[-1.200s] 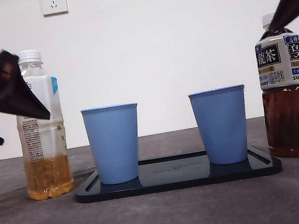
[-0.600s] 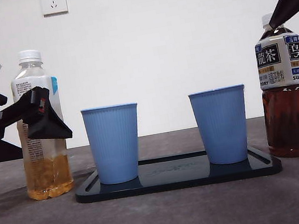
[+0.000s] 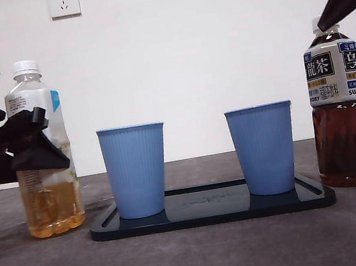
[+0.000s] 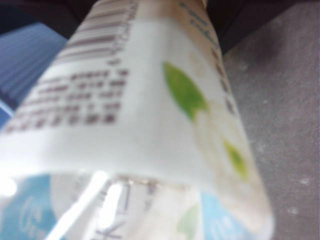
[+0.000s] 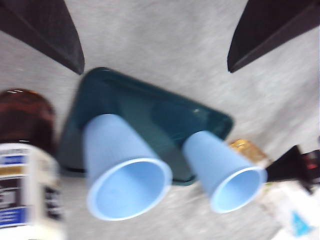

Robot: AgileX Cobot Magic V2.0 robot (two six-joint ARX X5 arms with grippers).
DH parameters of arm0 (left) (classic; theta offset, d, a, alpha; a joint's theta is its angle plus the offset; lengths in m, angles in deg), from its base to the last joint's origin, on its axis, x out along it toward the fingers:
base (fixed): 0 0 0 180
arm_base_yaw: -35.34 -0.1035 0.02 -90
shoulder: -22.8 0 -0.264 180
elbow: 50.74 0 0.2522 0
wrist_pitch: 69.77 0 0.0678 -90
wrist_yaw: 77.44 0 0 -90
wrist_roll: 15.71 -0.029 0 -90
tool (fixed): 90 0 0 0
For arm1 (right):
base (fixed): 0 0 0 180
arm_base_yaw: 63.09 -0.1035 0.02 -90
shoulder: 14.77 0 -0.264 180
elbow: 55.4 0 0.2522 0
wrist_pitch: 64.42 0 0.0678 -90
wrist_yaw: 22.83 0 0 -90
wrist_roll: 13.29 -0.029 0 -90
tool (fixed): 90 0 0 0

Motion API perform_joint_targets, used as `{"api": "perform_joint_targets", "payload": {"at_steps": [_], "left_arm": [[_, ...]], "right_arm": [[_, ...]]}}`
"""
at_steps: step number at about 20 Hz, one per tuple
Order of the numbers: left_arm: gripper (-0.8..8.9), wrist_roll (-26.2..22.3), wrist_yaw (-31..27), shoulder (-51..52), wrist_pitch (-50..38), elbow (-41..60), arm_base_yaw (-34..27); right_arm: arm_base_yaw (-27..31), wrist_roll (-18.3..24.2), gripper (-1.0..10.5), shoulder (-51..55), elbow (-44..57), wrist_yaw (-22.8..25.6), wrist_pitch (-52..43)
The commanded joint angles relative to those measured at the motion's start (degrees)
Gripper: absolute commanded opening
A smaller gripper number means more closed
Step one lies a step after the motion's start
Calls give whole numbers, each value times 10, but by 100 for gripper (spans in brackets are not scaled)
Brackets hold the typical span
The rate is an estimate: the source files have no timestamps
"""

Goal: Pour the drink into the cup

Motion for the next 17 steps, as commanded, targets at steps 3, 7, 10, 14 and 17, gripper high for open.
{"api": "perform_joint_targets", "payload": {"at_steps": [3,7,10,14,17], "left_arm": [[122,-135,-25,65,190,-88,2],[122,-254,-90,93,382,-202,10],[121,-349,-160,95,489,-280,29],[118,-461,-282,94,552,-351,62],[118,-549,-372,90,560,-378,89]], "right_arm": [[-3,15,454,-2,-9,-49,-3],[-3,19,454,-2,-9,-93,-4],[-3,26,454,-2,-9,-93,-4],[-3,26,454,-2,-9,-118,-6],[-11,26,454,-2,-9,-143,-6]]}}
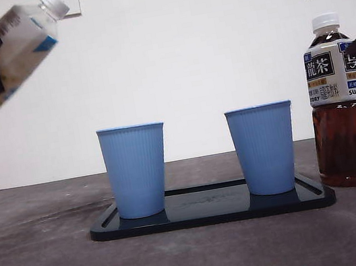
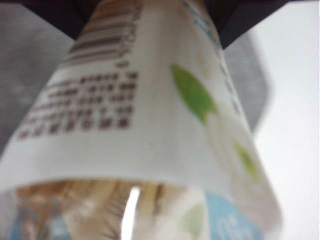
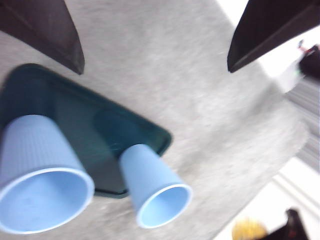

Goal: Pour the drink into the cup

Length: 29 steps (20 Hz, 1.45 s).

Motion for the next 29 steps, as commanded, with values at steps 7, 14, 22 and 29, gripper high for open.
{"api": "perform_joint_targets", "payload": {"at_steps": [7,14,22,29], "left_arm": [[118,-214,-135,-28,-18,-29,60],[109,-235,-189,-73,-19,-29,89],[103,-260,-243,-110,-19,-29,108],[90,-264,-250,-134,-19,-29,122]], "right_arm": [[-41,9,454,-2,-9,-30,-6],[-75,11,454,-2,-9,-30,-6],[-103,12,454,-2,-9,-30,-10],[-111,17,454,-2,-9,-30,-10]]}}
